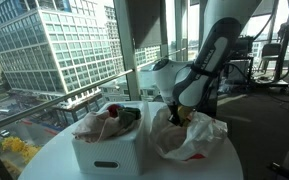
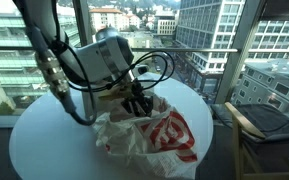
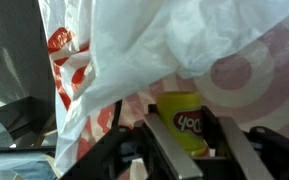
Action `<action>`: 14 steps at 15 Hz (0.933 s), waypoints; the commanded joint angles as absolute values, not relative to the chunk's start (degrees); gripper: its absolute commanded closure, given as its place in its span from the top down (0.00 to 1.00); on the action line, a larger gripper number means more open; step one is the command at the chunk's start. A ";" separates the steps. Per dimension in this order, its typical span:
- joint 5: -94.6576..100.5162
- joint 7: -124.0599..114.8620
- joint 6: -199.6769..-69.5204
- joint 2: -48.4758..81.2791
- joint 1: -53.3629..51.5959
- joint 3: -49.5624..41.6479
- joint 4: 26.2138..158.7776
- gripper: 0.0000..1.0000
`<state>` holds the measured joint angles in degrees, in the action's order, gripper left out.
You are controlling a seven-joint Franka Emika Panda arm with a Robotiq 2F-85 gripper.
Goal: Remove the item from the plastic bag and put them on the white basket
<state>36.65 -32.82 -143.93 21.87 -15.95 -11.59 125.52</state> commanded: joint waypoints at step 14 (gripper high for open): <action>58.38 -37.52 -125.00 7.78 -16.48 10.83 113.29 0.19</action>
<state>55.84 -41.31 -127.01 1.26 -18.00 9.42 121.67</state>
